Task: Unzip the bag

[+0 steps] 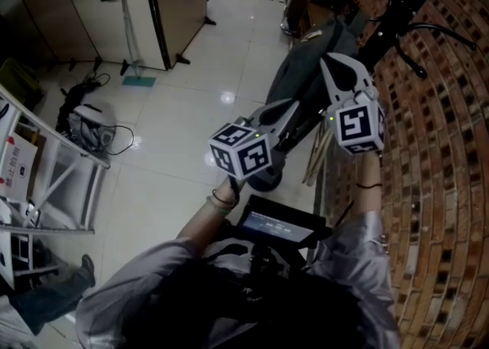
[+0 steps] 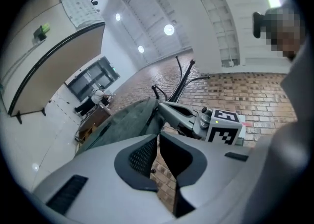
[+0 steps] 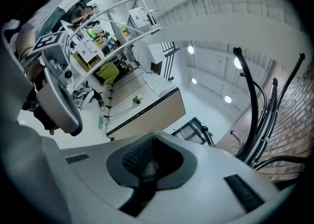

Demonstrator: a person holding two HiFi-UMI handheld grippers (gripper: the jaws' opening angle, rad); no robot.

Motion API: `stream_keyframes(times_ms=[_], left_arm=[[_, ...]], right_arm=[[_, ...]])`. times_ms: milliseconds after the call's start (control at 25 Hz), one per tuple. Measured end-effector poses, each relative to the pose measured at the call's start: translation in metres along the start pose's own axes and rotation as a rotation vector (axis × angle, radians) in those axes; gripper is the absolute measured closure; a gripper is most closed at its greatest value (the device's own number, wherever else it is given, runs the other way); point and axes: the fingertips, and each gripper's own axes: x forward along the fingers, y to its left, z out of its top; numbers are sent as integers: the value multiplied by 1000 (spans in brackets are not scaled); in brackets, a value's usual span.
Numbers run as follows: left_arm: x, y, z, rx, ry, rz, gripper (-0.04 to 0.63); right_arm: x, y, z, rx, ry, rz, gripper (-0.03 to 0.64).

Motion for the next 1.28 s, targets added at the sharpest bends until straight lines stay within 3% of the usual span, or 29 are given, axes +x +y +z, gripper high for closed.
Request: stream_keyframes(times_ms=[280, 560, 800, 1040, 1280], left_arm=[[41, -1, 9, -1, 48, -2, 459], [57, 1, 4, -29, 80, 11, 459], [59, 8, 11, -61, 54, 80, 459], [68, 12, 12, -39, 59, 177, 459], [72, 15, 14, -71, 28, 191, 459]], right_arm=[[0, -11, 4, 31, -20, 42, 595], [4, -27, 6, 18, -36, 45, 589], [7, -48, 13, 1, -60, 35, 588], [10, -60, 16, 2, -83, 21, 588], [10, -61, 13, 31, -115, 23, 589]])
